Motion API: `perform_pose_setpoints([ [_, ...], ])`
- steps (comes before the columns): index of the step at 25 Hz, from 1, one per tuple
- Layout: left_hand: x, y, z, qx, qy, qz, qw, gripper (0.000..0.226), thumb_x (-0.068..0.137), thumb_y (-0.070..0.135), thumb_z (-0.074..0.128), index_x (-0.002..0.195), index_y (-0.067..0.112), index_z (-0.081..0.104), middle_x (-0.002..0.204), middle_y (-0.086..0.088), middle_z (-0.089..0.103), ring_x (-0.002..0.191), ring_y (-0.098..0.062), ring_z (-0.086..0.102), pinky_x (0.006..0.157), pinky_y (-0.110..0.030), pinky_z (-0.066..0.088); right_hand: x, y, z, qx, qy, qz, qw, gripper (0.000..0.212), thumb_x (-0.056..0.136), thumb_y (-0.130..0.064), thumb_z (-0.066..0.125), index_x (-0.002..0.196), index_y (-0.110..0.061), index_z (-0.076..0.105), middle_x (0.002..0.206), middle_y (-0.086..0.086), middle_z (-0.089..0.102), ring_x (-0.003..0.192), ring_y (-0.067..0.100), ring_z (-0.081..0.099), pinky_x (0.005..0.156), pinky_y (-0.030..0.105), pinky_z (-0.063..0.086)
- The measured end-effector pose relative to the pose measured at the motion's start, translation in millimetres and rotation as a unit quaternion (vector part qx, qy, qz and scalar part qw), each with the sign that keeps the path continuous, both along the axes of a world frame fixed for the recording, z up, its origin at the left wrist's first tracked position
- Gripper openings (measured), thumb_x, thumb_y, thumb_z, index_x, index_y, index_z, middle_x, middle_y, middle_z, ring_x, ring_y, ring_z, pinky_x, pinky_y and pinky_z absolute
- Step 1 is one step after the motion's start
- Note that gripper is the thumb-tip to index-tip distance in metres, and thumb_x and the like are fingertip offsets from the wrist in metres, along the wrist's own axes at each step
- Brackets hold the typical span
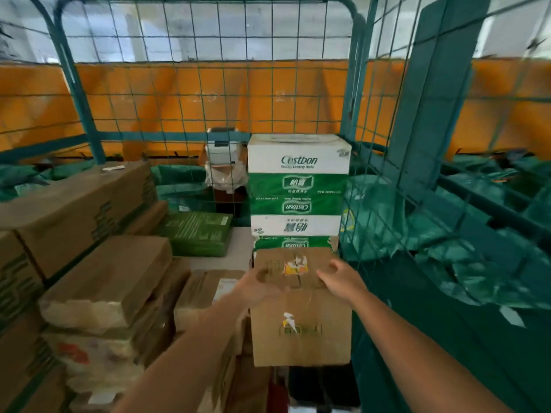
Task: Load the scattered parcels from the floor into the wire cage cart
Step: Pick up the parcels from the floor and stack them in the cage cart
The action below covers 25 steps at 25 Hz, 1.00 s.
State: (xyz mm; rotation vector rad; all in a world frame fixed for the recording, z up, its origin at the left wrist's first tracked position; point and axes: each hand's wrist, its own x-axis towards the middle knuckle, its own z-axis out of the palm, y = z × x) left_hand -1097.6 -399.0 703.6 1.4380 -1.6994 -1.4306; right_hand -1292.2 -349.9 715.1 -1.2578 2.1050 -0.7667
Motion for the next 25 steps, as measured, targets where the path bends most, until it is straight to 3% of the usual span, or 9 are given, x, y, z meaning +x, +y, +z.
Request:
perform_pose_setpoints([
  [3, -19.6, -67.0, -6.3, 0.021, 0.018, -0.025, 0.999, 0.075, 0.075, 0.014, 0.081, 0.140, 0.015, 0.044, 0.121, 0.004, 0.059, 0.105, -0.011, 0.053, 0.077, -0.013, 0.046, -15.6, -54.2, 2.8, 0.013, 0.026, -0.020, 0.999, 0.059, 0.095, -0.041, 0.052, 0.148, -0.021, 0.034, 0.150, 0.005, 0.039, 0.127, 0.023, 0.047, 0.094, 0.030, 0.041],
  [5, -32.9, -105.5, -14.9, 0.027, 0.007, -0.045, 0.999, 0.071, 0.071, 0.013, 0.084, 0.132, 0.022, 0.049, 0.103, 0.012, 0.059, 0.100, -0.010, 0.054, 0.084, -0.017, 0.047, -26.1, -83.7, 1.2, 0.016, 0.042, -0.021, 0.999, 0.058, 0.096, -0.040, 0.053, 0.147, -0.022, 0.035, 0.149, 0.003, 0.040, 0.121, 0.021, 0.053, 0.087, 0.027, 0.041],
  [9, -64.7, -156.8, -33.2, 0.011, -0.034, -0.063, 0.997, 0.097, 0.063, 0.020, 0.090, 0.145, 0.019, 0.038, 0.135, 0.000, 0.051, 0.123, -0.020, 0.050, 0.102, -0.031, 0.042, -54.4, -129.6, -17.9, 0.051, 0.030, -0.041, 0.997, 0.063, 0.091, -0.043, 0.057, 0.147, -0.023, 0.037, 0.151, 0.005, 0.037, 0.119, 0.021, 0.054, 0.088, 0.028, 0.044],
  [13, -104.8, -185.9, -50.0, -0.014, -0.008, -0.050, 0.999, 0.098, 0.064, 0.018, 0.089, 0.145, 0.018, 0.034, 0.131, 0.000, 0.051, 0.126, -0.021, 0.048, 0.105, -0.035, 0.042, -91.7, -171.9, -35.3, 0.062, 0.048, -0.051, 0.996, 0.067, 0.090, -0.046, 0.058, 0.148, -0.024, 0.035, 0.155, 0.006, 0.025, 0.128, 0.026, 0.047, 0.097, 0.032, 0.045],
  [18, -160.1, -223.7, -76.9, -0.063, -0.002, -0.028, 0.998, 0.069, 0.064, 0.000, 0.084, 0.111, 0.034, 0.047, 0.098, 0.014, 0.057, 0.102, -0.013, 0.059, 0.077, -0.020, 0.049, -135.9, -220.6, -68.5, 0.106, 0.124, 0.008, 0.987, 0.068, 0.089, -0.045, 0.057, 0.148, -0.023, 0.033, 0.156, 0.008, 0.016, 0.139, 0.033, 0.027, 0.112, 0.044, 0.032],
  [19, -168.6, -229.1, -87.1, -0.070, -0.014, -0.033, 0.997, 0.073, 0.065, 0.002, 0.084, 0.120, 0.031, 0.046, 0.103, 0.010, 0.057, 0.105, -0.016, 0.060, 0.078, -0.023, 0.051, -139.8, -226.8, -80.4, 0.132, 0.147, 0.027, 0.980, 0.071, 0.090, -0.048, 0.053, 0.151, -0.022, 0.027, 0.159, 0.007, 0.010, 0.143, 0.036, 0.016, 0.116, 0.046, 0.022],
  [21, -180.2, -237.0, -101.2, -0.058, -0.090, -0.087, 0.990, 0.107, 0.072, 0.025, 0.082, 0.152, 0.025, 0.012, 0.130, -0.003, 0.040, 0.120, -0.022, 0.049, 0.095, -0.033, 0.048, -144.3, -234.3, -103.7, 0.179, 0.175, 0.040, 0.967, 0.076, 0.095, -0.058, 0.037, 0.155, -0.025, 0.005, 0.162, 0.003, -0.008, 0.146, 0.038, -0.011, 0.120, 0.048, 0.002],
  [22, -184.3, -243.8, -106.9, -0.038, -0.121, -0.111, 0.986, 0.116, 0.076, 0.035, 0.079, 0.153, 0.027, -0.008, 0.141, -0.006, 0.026, 0.127, -0.025, 0.041, 0.102, -0.035, 0.042, -147.7, -237.9, -112.0, 0.187, 0.183, 0.036, 0.965, 0.077, 0.095, -0.062, 0.029, 0.155, -0.026, -0.004, 0.161, 0.001, -0.014, 0.145, 0.038, -0.018, 0.119, 0.048, -0.004],
  [25, -193.5, -262.1, -108.5, 0.009, -0.142, -0.124, 0.982, 0.116, 0.082, 0.039, 0.074, 0.152, 0.025, -0.018, 0.150, -0.009, 0.009, 0.136, -0.027, 0.029, 0.111, -0.035, 0.033, -156.1, -250.3, -116.8, 0.195, 0.177, 0.030, 0.964, 0.078, 0.095, -0.065, 0.025, 0.154, -0.026, -0.008, 0.160, 0.001, -0.018, 0.144, 0.036, -0.023, 0.119, 0.047, -0.009],
])
